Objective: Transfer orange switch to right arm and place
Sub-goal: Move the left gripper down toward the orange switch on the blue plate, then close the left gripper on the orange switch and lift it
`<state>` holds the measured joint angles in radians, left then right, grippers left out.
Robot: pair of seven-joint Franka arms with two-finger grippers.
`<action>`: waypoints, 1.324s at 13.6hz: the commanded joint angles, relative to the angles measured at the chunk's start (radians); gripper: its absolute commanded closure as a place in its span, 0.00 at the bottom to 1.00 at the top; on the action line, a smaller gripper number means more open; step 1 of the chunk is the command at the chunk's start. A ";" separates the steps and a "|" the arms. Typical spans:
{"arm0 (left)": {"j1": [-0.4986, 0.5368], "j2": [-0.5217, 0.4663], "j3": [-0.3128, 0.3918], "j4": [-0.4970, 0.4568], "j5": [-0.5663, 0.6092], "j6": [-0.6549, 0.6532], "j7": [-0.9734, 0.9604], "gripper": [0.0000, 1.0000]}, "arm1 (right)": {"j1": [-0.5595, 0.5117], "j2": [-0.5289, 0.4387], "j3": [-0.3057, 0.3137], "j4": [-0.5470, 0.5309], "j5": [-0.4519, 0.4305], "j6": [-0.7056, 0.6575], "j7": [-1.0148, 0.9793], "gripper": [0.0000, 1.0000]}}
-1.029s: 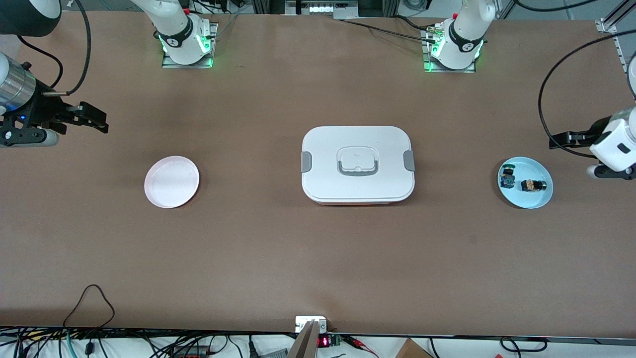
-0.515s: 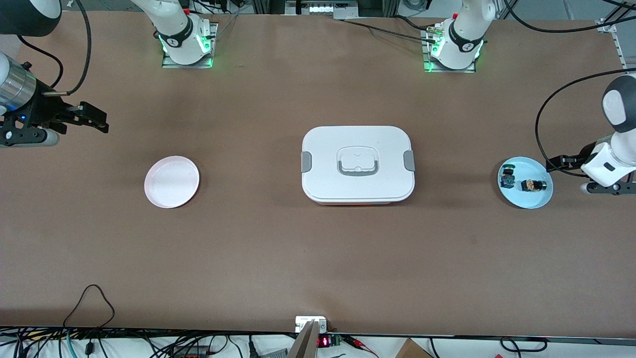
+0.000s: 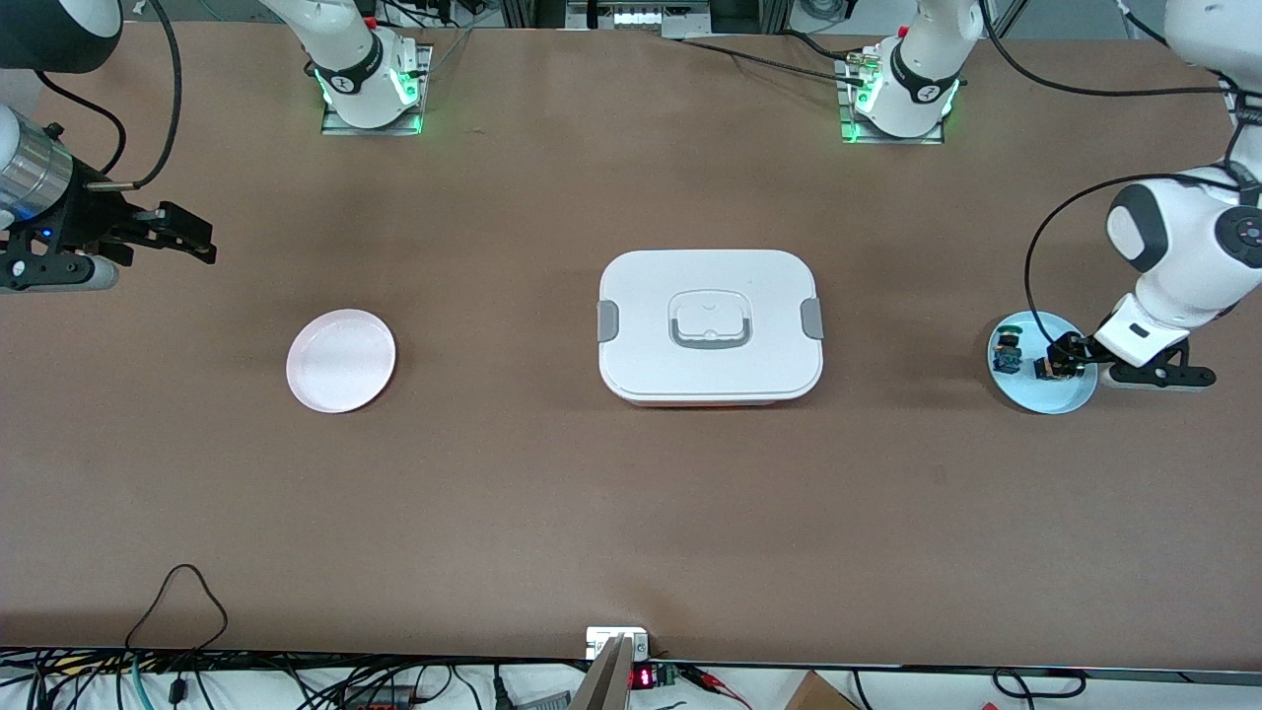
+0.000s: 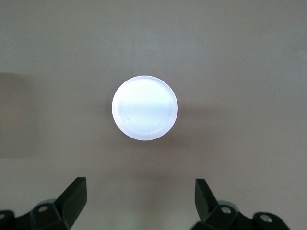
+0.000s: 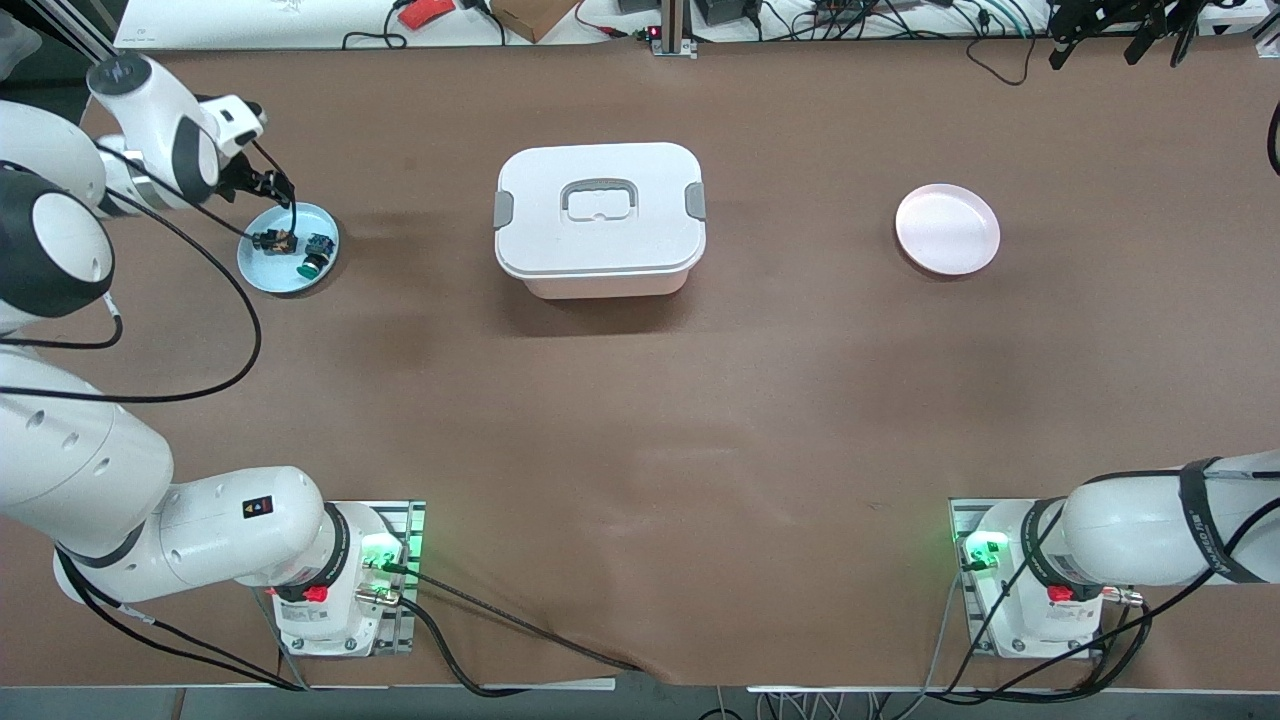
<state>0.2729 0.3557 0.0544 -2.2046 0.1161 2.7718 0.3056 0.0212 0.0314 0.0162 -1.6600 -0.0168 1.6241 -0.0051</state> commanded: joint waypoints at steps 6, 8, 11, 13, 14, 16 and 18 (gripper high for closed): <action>0.048 0.097 -0.016 -0.014 0.014 0.147 0.044 0.00 | -0.009 -0.001 0.010 0.006 -0.005 -0.013 -0.007 0.00; 0.048 0.097 -0.018 -0.015 0.014 0.147 0.043 0.00 | -0.009 -0.001 0.010 0.006 -0.005 -0.013 -0.007 0.00; 0.051 0.095 -0.018 -0.030 0.014 0.146 0.041 0.00 | -0.009 -0.001 0.010 0.006 -0.005 -0.013 -0.007 0.00; 0.052 0.095 -0.018 -0.043 0.014 0.146 0.041 0.00 | -0.009 -0.002 0.010 0.006 -0.005 -0.015 -0.007 0.00; 0.055 0.095 -0.018 -0.044 0.014 0.146 0.041 0.00 | -0.009 -0.002 0.010 0.006 -0.005 -0.015 -0.009 0.00; 0.060 0.095 -0.018 -0.058 0.014 0.144 0.041 0.00 | -0.009 -0.002 0.010 0.006 -0.005 -0.015 -0.009 0.00; 0.060 0.095 -0.018 -0.058 0.014 0.141 0.040 0.01 | -0.009 -0.002 0.010 0.006 -0.005 -0.015 -0.009 0.00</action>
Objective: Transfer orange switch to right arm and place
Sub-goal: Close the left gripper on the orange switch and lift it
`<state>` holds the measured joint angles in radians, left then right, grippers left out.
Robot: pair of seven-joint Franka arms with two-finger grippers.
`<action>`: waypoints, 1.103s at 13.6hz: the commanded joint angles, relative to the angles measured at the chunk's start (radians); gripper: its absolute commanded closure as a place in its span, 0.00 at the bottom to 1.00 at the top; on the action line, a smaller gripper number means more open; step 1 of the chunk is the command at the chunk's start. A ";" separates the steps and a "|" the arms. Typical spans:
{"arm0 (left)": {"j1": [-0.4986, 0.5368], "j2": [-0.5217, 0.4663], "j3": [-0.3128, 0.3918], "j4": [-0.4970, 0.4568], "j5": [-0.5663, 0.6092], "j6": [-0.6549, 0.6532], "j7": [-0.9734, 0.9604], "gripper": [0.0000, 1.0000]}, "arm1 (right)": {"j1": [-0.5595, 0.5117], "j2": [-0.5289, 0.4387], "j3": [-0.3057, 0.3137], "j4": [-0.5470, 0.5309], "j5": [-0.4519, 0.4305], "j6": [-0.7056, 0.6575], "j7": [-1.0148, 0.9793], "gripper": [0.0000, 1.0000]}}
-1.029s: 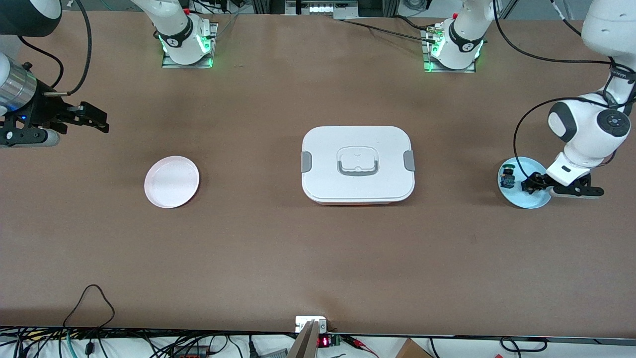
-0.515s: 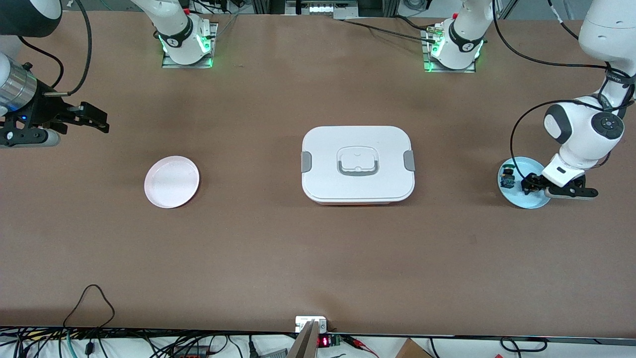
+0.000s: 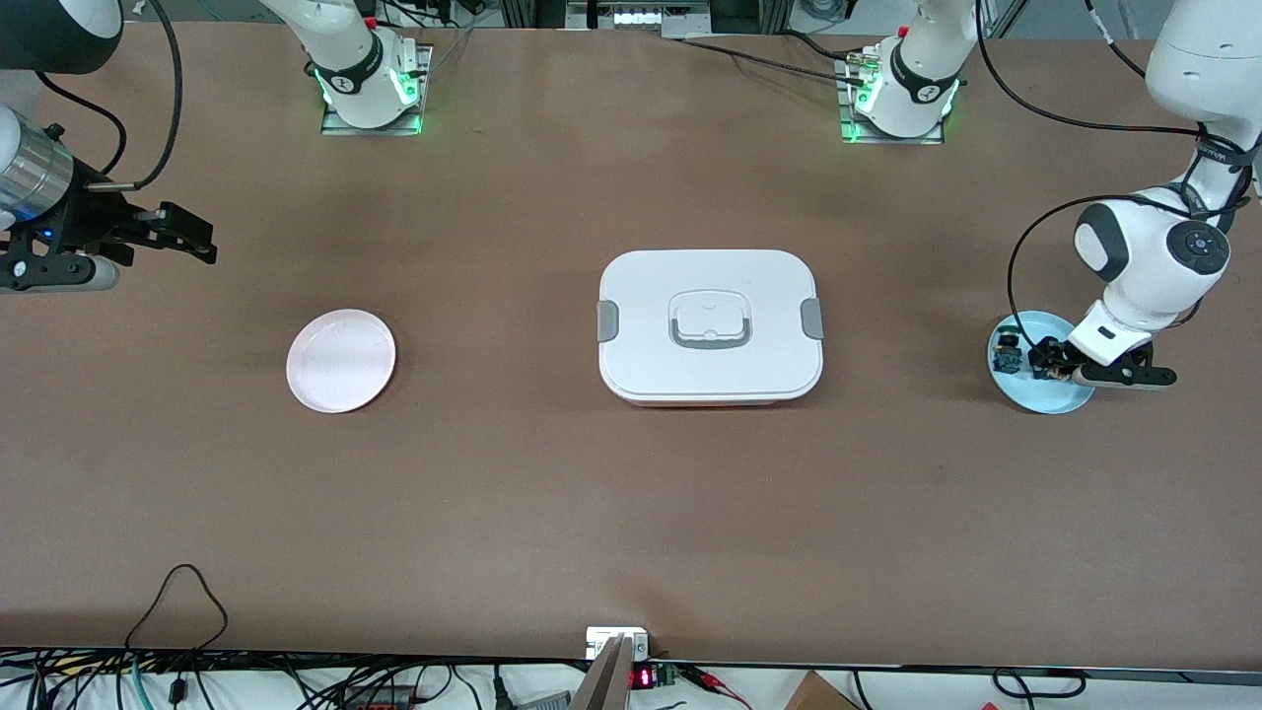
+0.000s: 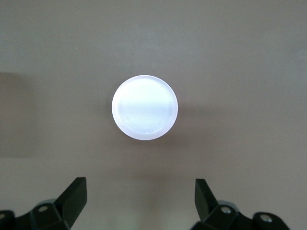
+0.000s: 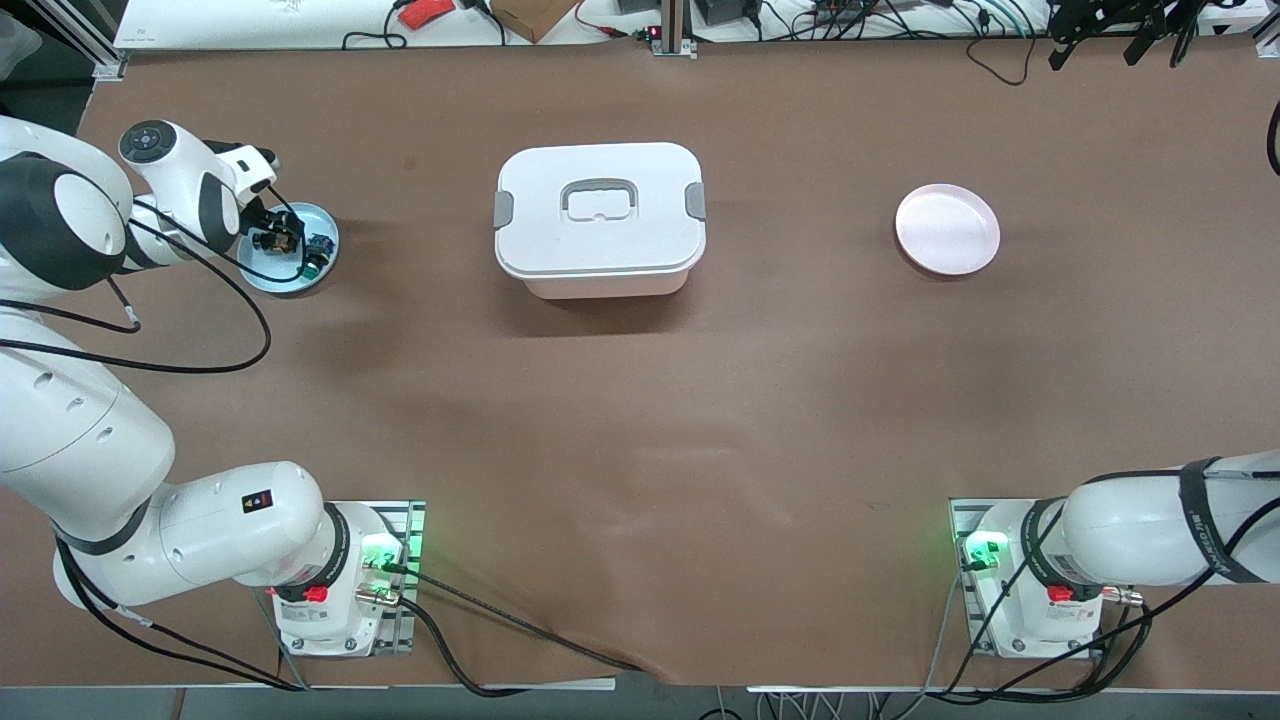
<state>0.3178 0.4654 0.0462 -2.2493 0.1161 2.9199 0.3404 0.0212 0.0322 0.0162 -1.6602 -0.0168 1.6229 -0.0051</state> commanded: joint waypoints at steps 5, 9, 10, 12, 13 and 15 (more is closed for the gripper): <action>0.015 -0.017 -0.009 -0.006 0.014 -0.093 0.008 0.40 | -0.009 -0.001 0.010 0.007 -0.005 -0.014 -0.009 0.00; 0.010 -0.046 -0.015 0.010 0.014 -0.131 0.014 0.73 | -0.009 -0.001 0.010 0.007 -0.005 -0.014 -0.009 0.00; 0.004 -0.060 -0.015 0.014 0.014 -0.131 0.015 0.74 | -0.009 -0.001 0.010 0.007 -0.005 -0.014 -0.009 0.00; -0.006 -0.092 -0.023 0.046 0.016 -0.177 0.017 0.74 | -0.009 -0.003 0.010 0.007 -0.005 -0.014 -0.009 0.00; -0.006 -0.105 -0.038 0.078 0.016 -0.244 0.031 0.74 | -0.009 -0.001 0.010 0.007 -0.005 -0.014 -0.009 0.00; -0.006 -0.122 -0.064 0.184 0.014 -0.471 0.097 0.74 | -0.009 -0.001 0.010 0.007 -0.005 -0.014 -0.007 0.00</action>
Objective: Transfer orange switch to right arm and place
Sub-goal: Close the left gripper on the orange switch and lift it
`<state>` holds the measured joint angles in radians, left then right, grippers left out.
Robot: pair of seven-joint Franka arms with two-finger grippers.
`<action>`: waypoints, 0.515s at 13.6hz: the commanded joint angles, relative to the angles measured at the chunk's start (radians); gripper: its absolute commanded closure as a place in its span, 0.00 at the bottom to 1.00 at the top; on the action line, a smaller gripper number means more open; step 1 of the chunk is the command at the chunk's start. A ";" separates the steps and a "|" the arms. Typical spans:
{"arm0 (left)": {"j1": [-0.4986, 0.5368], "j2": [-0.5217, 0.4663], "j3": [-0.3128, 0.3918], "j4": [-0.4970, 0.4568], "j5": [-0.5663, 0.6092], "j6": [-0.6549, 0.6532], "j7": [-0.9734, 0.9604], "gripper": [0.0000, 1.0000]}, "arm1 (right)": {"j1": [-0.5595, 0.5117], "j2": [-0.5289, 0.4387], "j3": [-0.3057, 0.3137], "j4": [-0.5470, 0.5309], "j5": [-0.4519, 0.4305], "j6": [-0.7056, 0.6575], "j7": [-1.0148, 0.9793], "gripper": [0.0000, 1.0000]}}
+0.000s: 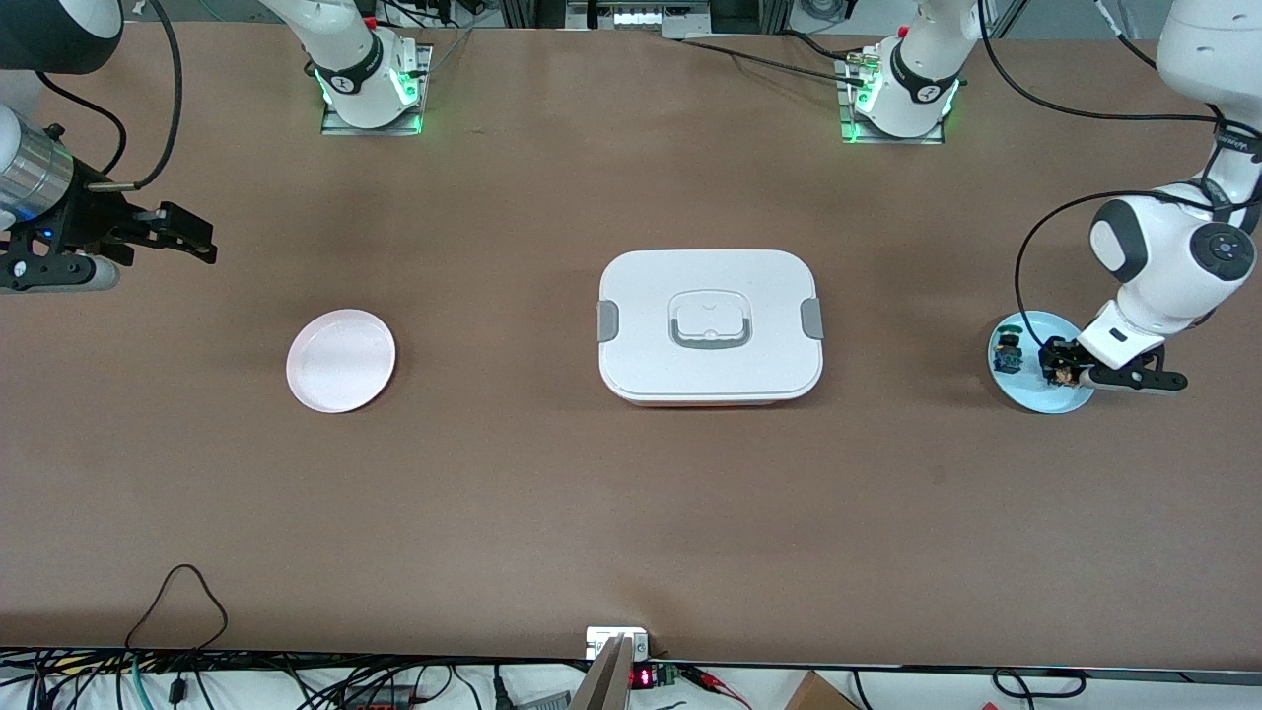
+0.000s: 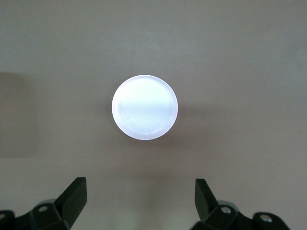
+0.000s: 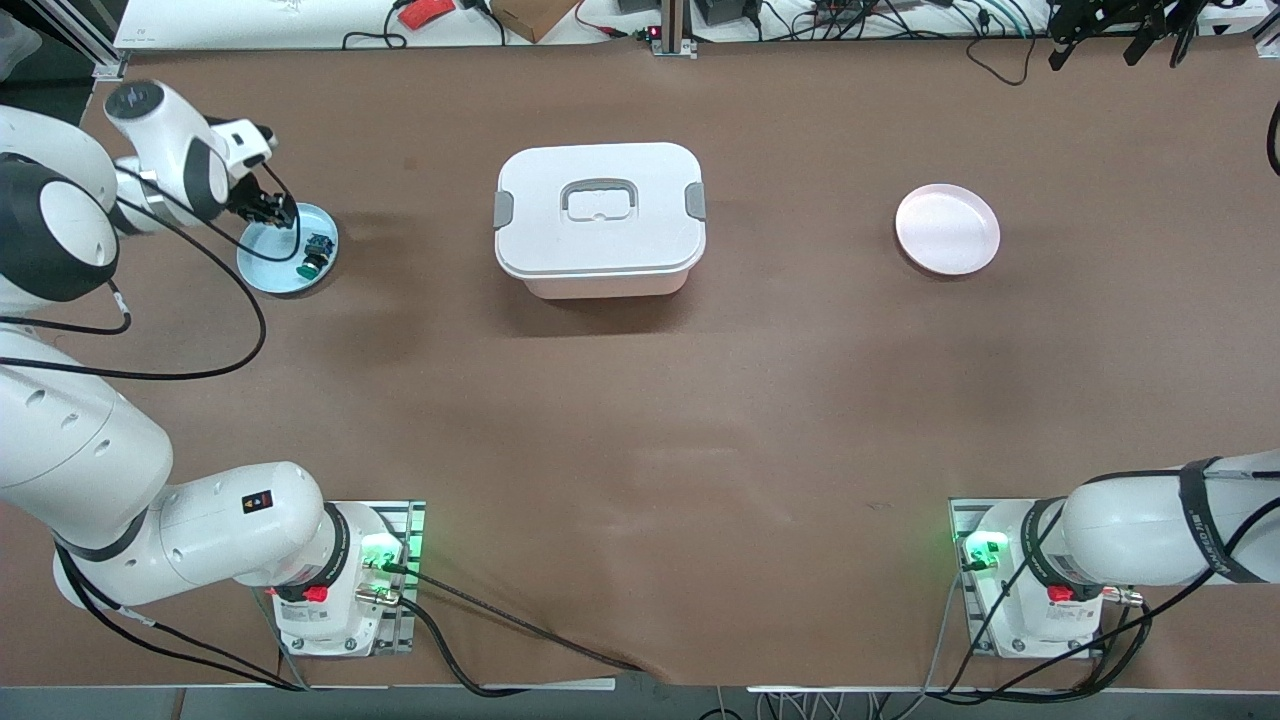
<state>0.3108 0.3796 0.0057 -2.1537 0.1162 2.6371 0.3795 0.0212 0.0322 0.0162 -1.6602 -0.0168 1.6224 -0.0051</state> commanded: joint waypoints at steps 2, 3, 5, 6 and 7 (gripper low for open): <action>0.001 -0.030 -0.064 0.237 0.014 -0.483 0.079 0.76 | -0.009 -0.002 0.010 0.007 -0.005 -0.012 -0.007 0.00; -0.001 -0.027 -0.090 0.298 0.011 -0.640 0.111 0.76 | -0.009 -0.002 0.010 0.007 -0.005 -0.010 -0.006 0.00; -0.004 -0.007 -0.157 0.417 -0.009 -0.886 0.192 0.79 | -0.007 -0.002 0.011 0.008 -0.005 -0.009 -0.006 0.00; -0.004 -0.004 -0.185 0.451 -0.029 -0.928 0.206 0.81 | -0.006 -0.002 0.013 0.008 -0.005 -0.010 -0.007 0.00; -0.002 -0.005 -0.211 0.457 -0.044 -0.939 0.223 0.82 | -0.004 -0.002 0.014 0.007 -0.003 -0.012 -0.006 0.00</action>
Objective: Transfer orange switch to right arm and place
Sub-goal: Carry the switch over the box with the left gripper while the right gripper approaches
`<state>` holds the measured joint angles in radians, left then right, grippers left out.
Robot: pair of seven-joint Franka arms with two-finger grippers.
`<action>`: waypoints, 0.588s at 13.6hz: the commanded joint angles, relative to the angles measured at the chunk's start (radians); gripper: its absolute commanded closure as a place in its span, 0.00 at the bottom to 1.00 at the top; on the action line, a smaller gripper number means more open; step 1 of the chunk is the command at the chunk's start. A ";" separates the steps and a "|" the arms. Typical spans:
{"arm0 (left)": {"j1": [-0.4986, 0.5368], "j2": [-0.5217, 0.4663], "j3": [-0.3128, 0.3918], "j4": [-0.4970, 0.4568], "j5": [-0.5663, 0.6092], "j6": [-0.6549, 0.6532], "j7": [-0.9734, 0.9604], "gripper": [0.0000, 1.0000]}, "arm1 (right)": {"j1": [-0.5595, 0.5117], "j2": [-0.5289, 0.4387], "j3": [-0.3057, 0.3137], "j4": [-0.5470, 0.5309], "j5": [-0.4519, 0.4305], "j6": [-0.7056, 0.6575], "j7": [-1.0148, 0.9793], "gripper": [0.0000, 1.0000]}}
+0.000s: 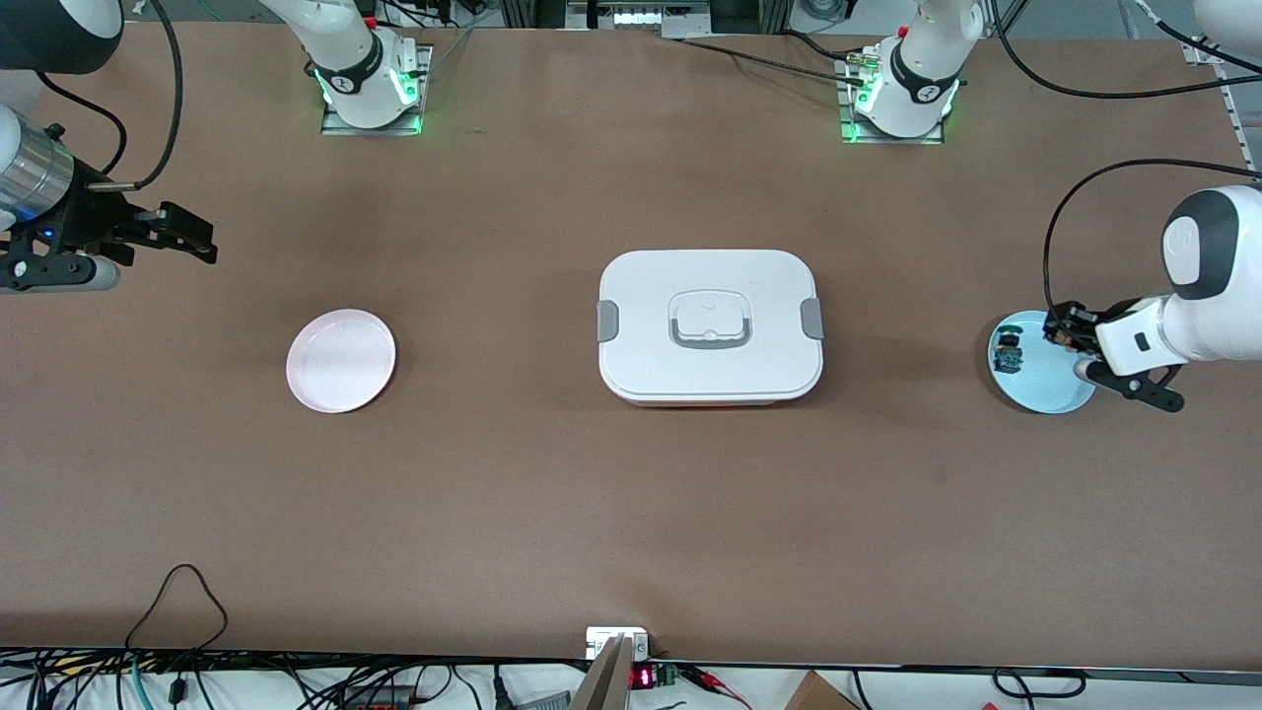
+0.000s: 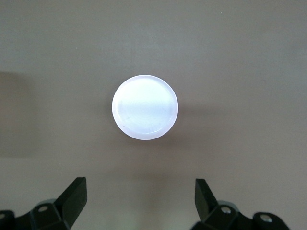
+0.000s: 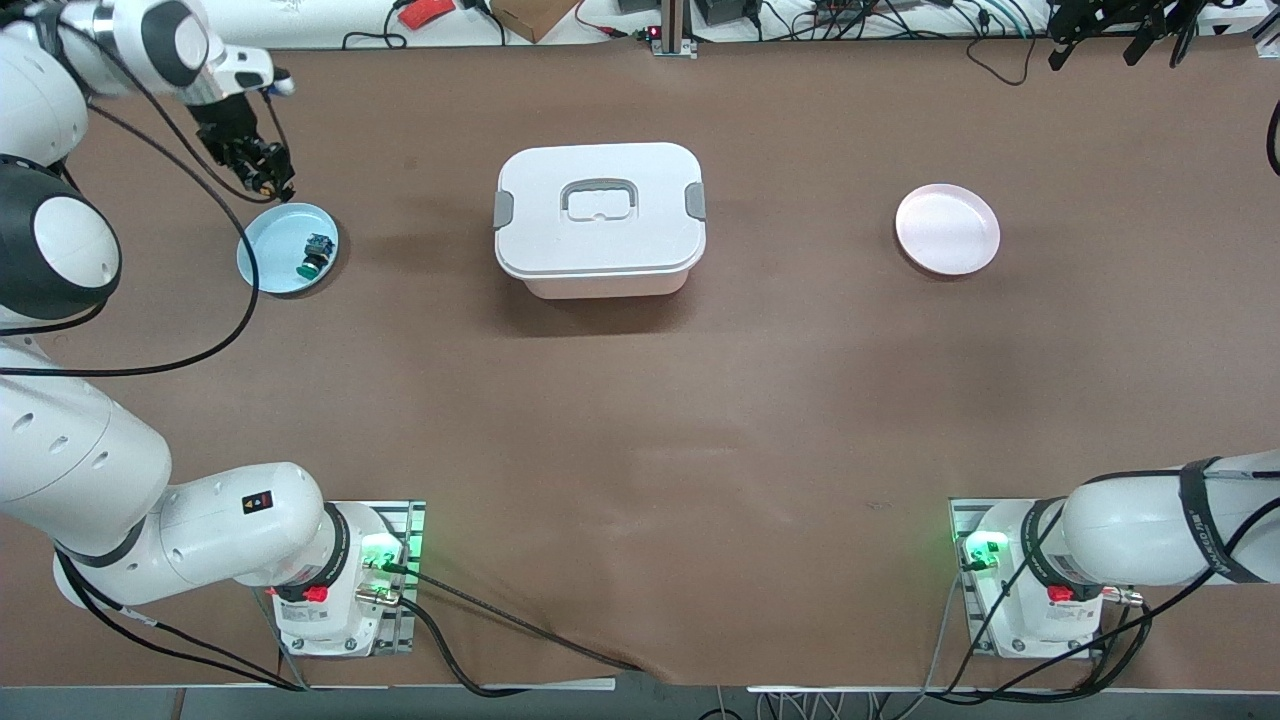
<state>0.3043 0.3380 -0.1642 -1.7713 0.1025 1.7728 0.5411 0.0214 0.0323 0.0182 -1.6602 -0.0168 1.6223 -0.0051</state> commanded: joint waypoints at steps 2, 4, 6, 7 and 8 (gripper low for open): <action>0.022 0.030 -0.137 0.073 -0.049 -0.075 0.178 0.86 | 0.002 0.000 0.012 0.007 -0.002 -0.012 -0.003 0.00; 0.038 0.048 -0.159 0.066 -0.281 -0.072 0.386 0.87 | -0.001 0.006 0.012 0.007 0.100 -0.004 -0.004 0.00; 0.032 0.094 -0.159 0.069 -0.464 -0.062 0.616 0.87 | -0.012 0.020 0.002 0.007 0.283 -0.012 -0.007 0.00; 0.024 0.107 -0.162 0.061 -0.550 -0.061 0.710 0.87 | -0.015 0.023 -0.004 0.007 0.354 -0.012 -0.009 0.00; 0.019 0.111 -0.181 0.059 -0.634 -0.061 0.809 0.87 | -0.015 0.023 -0.007 0.007 0.445 -0.012 -0.009 0.00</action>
<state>0.3139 0.4179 -0.3127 -1.7329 -0.4023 1.7225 1.1742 0.0183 0.0493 0.0168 -1.6618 0.3006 1.6221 -0.0051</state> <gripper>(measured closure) 0.278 0.000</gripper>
